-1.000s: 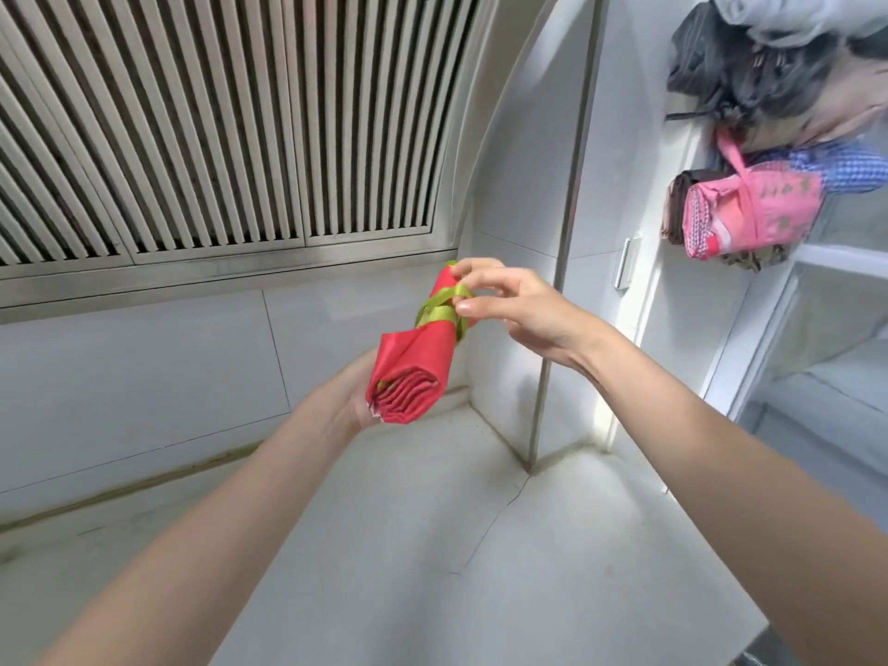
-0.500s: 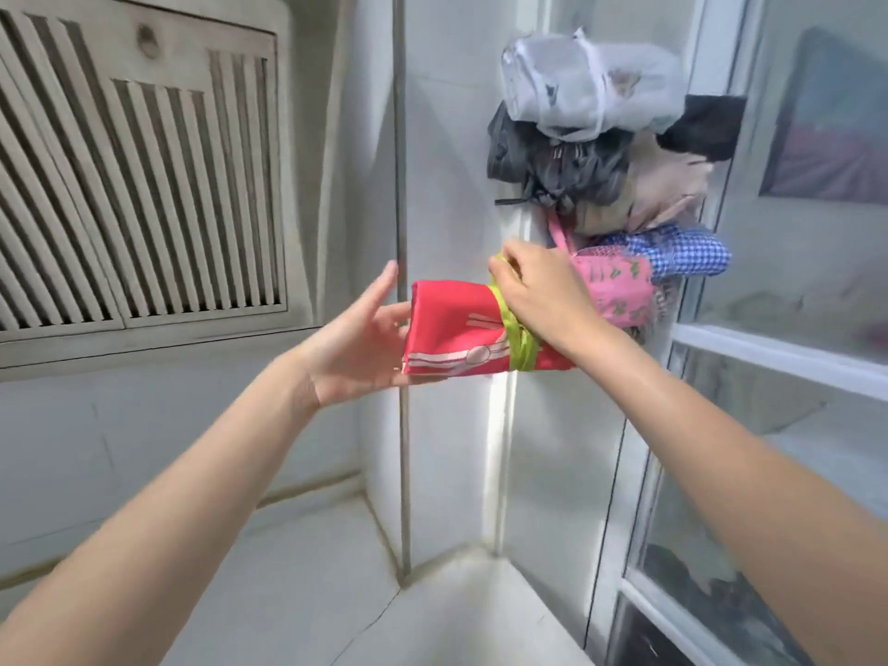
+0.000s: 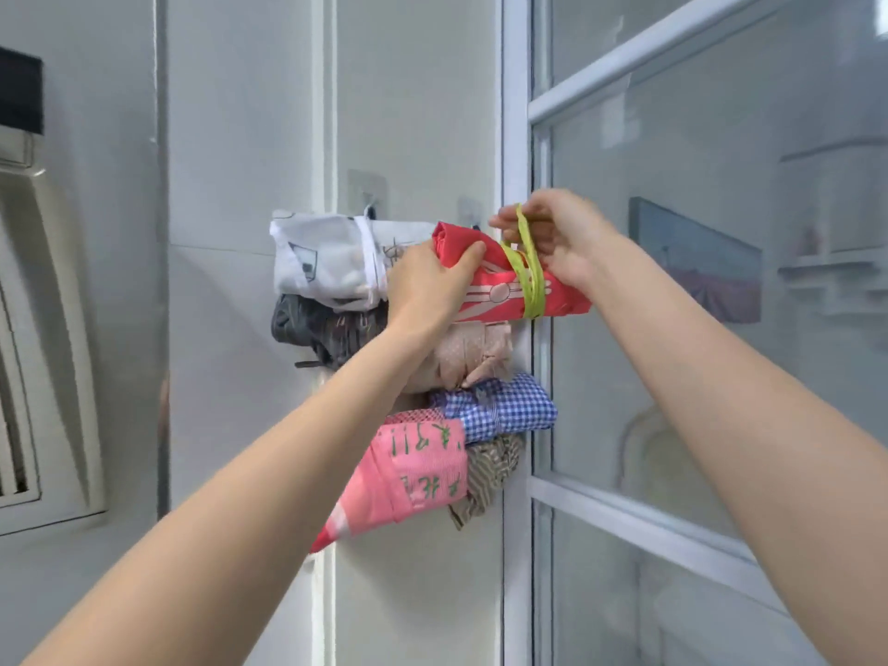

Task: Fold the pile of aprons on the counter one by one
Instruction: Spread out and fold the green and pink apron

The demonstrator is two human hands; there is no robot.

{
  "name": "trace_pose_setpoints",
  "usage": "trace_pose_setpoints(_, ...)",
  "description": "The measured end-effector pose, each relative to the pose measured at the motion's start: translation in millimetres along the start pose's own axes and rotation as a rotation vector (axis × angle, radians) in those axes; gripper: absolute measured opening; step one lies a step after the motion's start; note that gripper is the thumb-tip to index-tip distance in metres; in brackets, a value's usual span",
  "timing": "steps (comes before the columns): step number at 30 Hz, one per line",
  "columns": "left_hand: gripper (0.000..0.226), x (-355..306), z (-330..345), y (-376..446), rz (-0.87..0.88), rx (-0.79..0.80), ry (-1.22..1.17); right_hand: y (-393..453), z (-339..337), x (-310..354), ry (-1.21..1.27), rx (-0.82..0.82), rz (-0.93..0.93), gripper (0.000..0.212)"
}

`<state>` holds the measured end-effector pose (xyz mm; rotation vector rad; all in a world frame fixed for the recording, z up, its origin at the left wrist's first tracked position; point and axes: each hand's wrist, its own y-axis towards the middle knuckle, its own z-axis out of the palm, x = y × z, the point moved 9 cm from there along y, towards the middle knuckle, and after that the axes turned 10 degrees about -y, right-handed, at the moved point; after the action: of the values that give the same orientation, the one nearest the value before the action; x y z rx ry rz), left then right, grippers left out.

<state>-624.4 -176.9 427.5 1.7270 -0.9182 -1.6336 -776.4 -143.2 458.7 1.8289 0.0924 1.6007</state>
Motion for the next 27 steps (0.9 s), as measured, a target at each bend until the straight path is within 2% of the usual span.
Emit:
trace_pose_setpoints(2,0.034,-14,20,26,0.083,-0.013,0.075,29,-14,14,-0.125,-0.027,-0.11,0.025)
trace_pose_setpoints(5,0.037,-36,47,53,0.245,-0.008,0.172,64,-27,33,-0.572,-0.167,-0.299,0.028)
trace_pose_setpoints(8,0.043,-40,79,79,0.378,0.076,0.328,99,-31,34,-0.714,-0.262,-0.398,0.027)
trace_pose_setpoints(10,0.041,-31,86,97,0.364,0.093,0.573,124,-27,26,-0.785,-0.283,-0.407,0.027)
trace_pose_setpoints(13,0.049,-15,83,118,0.398,0.083,1.079,160,-24,11,-0.846,-0.308,-0.372,0.03)
trace_pose_setpoints(15,0.048,-1,85,125,0.45,0.153,1.237,178,-20,1,-0.851,-0.315,-0.354,0.027)
trace_pose_setpoints(17,0.042,9,89,126,0.497,0.194,1.265,189,-13,-7,-0.86,-0.312,-0.34,0.025)
trace_pose_setpoints(21,0.038,31,96,127,0.462,0.306,1.191,198,5,-16,-0.883,-0.255,-0.364,0.042)
trace_pose_setpoints(24,0.039,36,97,130,0.439,0.362,1.229,203,15,-14,-0.932,-0.205,-0.388,0.031)
trace_pose_setpoints(27,0.038,31,99,126,0.426,0.401,1.284,203,26,-19,-1.017,-0.097,-0.374,0.034)
